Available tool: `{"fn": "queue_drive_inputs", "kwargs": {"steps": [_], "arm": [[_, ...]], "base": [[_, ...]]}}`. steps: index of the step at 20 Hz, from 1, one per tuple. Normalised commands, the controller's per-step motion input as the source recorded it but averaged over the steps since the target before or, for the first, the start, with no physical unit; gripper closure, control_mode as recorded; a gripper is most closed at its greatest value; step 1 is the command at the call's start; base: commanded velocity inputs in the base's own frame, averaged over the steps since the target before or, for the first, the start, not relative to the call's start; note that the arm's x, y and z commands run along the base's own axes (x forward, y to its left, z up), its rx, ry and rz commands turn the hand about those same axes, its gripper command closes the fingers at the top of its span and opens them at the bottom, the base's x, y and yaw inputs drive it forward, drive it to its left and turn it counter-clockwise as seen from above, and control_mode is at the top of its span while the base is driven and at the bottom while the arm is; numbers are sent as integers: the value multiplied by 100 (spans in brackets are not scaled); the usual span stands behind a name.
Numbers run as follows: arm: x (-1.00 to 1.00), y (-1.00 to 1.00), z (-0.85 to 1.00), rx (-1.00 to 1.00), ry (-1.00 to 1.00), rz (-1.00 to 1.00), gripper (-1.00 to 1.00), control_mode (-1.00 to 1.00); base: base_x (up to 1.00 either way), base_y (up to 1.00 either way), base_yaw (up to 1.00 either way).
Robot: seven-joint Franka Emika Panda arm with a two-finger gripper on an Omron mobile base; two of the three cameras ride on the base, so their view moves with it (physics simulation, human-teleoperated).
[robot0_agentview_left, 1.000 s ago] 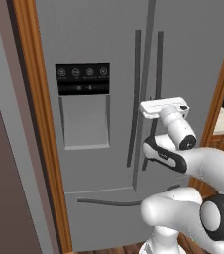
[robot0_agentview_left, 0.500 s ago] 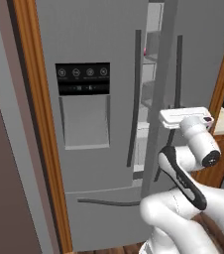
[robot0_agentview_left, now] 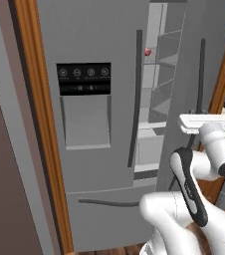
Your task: Gather the eggplant and avocado from the fridge and place them on a tray on the dining counter. Then gather the steaks from the fridge and place them on the other tray.
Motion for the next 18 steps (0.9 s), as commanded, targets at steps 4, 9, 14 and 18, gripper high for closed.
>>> {"fn": "queue_drive_inputs", "kwargs": {"steps": [4, 9, 14, 18], "arm": [[-76, -66, 1, 0, 11, -6, 100, -100], [-75, -65, 6, 0, 15, -11, 100, -100], [-70, -64, 8, 0, 18, -12, 100, -100], [-63, -57, 4, 0, 17, -11, 100, -100]], "base": [[0, 0, 0], [0, 0, 0], [0, 0, 0], [0, 0, 0]]}}
